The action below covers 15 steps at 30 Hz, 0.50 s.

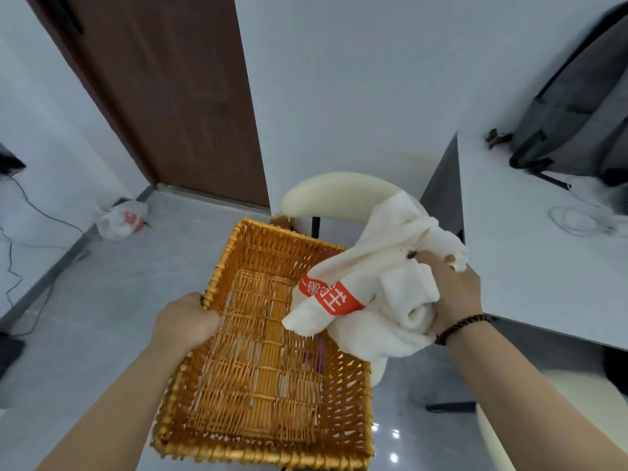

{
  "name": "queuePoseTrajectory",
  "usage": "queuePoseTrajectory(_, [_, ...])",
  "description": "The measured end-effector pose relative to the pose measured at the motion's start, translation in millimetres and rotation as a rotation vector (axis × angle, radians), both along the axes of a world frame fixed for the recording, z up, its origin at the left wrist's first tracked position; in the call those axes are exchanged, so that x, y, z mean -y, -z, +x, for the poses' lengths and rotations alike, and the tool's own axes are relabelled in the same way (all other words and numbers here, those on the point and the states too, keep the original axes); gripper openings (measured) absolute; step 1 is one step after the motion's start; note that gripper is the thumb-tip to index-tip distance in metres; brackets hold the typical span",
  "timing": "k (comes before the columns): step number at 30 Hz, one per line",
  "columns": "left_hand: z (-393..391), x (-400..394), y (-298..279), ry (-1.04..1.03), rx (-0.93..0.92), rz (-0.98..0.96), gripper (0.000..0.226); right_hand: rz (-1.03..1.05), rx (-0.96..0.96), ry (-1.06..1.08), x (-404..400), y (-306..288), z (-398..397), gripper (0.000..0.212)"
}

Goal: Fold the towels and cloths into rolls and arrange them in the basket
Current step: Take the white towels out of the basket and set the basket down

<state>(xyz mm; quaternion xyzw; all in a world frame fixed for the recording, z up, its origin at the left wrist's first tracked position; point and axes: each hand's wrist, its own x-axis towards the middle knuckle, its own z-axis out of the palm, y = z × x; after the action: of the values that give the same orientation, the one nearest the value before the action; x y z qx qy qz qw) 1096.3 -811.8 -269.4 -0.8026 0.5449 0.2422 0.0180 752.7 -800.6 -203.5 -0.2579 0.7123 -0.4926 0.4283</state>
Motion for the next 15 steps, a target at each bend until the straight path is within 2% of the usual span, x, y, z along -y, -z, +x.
queuePoseTrajectory(3, [-6.1,26.0,0.6,0.022,-0.014,0.02,0.007,0.02,0.037,0.046,21.5,7.5,5.1,0.015])
queuePoseTrajectory(8, [-8.6,68.4,-2.5,0.113,-0.019,0.002,0.004,0.011,-0.007,0.014,43.9,11.3,14.3,0.02])
queuePoseTrajectory(10, [-8.5,80.4,-4.3,0.146,-0.024,-0.013,0.005,0.018,-0.024,0.074,46.1,12.8,17.9,0.014])
queuePoseTrajectory(13, [-5.2,99.3,-6.3,0.207,-0.039,-0.027,0.006,0.03,0.001,0.143,43.9,14.3,27.5,0.026])
queuePoseTrajectory(15, [-0.9,113.0,-6.4,0.257,-0.041,-0.021,0.006,0.044,0.05,0.198,39.6,16.5,36.2,0.025])
